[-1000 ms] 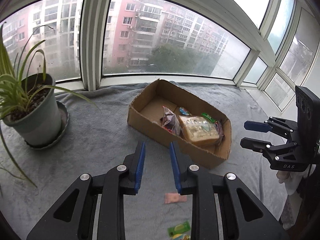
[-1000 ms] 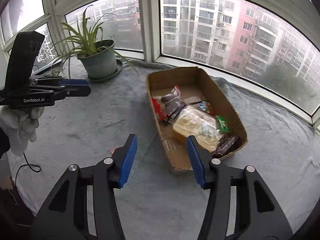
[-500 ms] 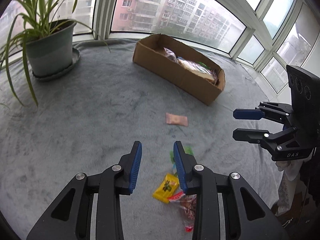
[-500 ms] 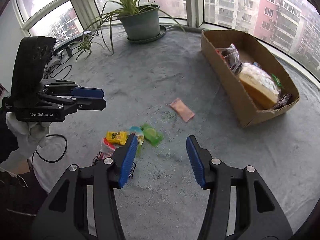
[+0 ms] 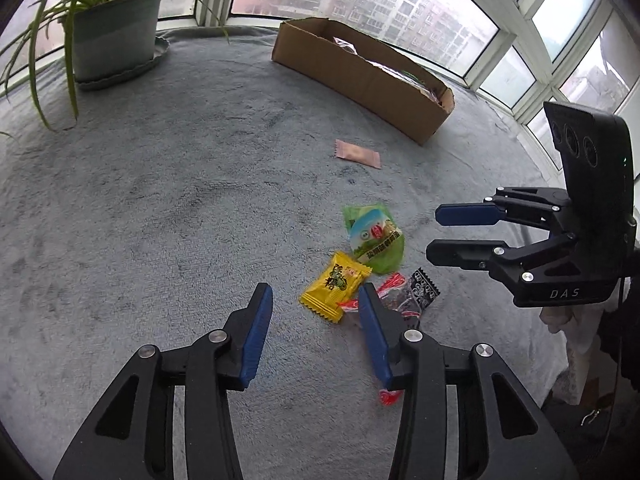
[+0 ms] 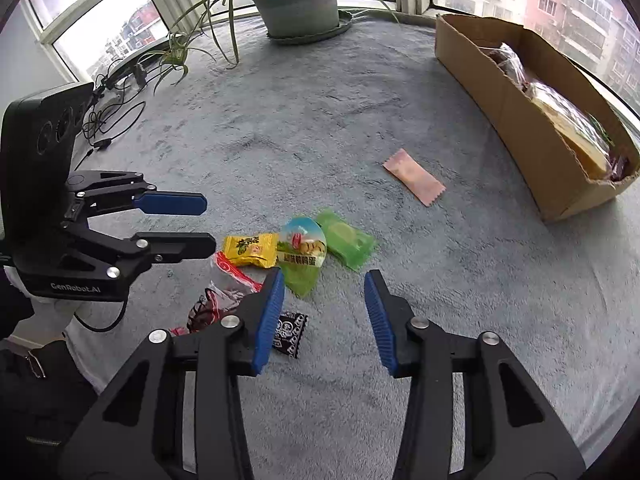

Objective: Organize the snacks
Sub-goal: 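Grasp the egg-shaped printed packet with the right tool while the left tool grasps the yellow packet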

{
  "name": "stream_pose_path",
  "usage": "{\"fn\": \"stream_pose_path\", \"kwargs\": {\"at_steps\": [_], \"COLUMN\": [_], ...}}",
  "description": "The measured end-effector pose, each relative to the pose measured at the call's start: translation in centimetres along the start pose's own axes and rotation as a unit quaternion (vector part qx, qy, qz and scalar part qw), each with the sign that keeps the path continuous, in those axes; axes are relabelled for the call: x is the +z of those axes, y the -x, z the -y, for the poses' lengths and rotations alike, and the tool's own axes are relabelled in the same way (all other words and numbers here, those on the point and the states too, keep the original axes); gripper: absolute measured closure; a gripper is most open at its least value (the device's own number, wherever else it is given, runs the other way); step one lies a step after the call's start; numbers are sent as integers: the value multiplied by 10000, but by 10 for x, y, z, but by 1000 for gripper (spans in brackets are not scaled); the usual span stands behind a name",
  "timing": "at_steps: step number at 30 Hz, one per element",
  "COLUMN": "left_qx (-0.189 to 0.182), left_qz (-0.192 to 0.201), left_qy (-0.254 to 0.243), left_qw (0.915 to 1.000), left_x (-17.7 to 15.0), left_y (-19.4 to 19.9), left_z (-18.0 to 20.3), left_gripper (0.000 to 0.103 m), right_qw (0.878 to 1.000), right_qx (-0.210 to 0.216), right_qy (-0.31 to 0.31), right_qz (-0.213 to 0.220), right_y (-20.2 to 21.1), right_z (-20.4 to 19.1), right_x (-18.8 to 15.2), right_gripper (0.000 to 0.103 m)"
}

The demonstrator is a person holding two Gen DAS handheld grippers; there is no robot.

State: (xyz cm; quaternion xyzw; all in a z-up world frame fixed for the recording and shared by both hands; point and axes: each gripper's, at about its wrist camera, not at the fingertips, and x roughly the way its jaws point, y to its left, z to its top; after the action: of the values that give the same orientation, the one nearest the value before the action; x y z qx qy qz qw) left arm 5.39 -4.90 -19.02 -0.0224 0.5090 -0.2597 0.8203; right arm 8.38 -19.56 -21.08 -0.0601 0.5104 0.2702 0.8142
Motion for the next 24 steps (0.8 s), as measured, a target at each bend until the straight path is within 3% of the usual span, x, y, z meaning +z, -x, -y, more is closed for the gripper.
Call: {"fn": "stream_pose_path", "kwargs": {"at_steps": [2,5,18,21,24], "left_qx": [122,81,164,187,226], "left_qz": [-19,-110,-290,-249,-178], "left_qy": [-161,-316,-926,-991,-942], "left_qw": [9998,9994,9952,9946,9951], "left_x": [-1,-1,4,3,2], "left_y": [-5,-13,-29,-31,-31], "left_z": [0,3,23,25,26], "left_gripper": [62,64,65,65,76], "right_qw": [10000,9998,9983,9984,9986], "right_qx": [32,114,138,122,110], "right_qy": [49,113,381,374,359], "right_qz": [-34,-142,-414,-400,-366], "right_y": [-5,-14,-37,-37,-36], "right_z": [-2,-5,-13,-12,-11], "right_x": [4,7,12,12,10], "right_gripper": [63,73,74,79,79]}}
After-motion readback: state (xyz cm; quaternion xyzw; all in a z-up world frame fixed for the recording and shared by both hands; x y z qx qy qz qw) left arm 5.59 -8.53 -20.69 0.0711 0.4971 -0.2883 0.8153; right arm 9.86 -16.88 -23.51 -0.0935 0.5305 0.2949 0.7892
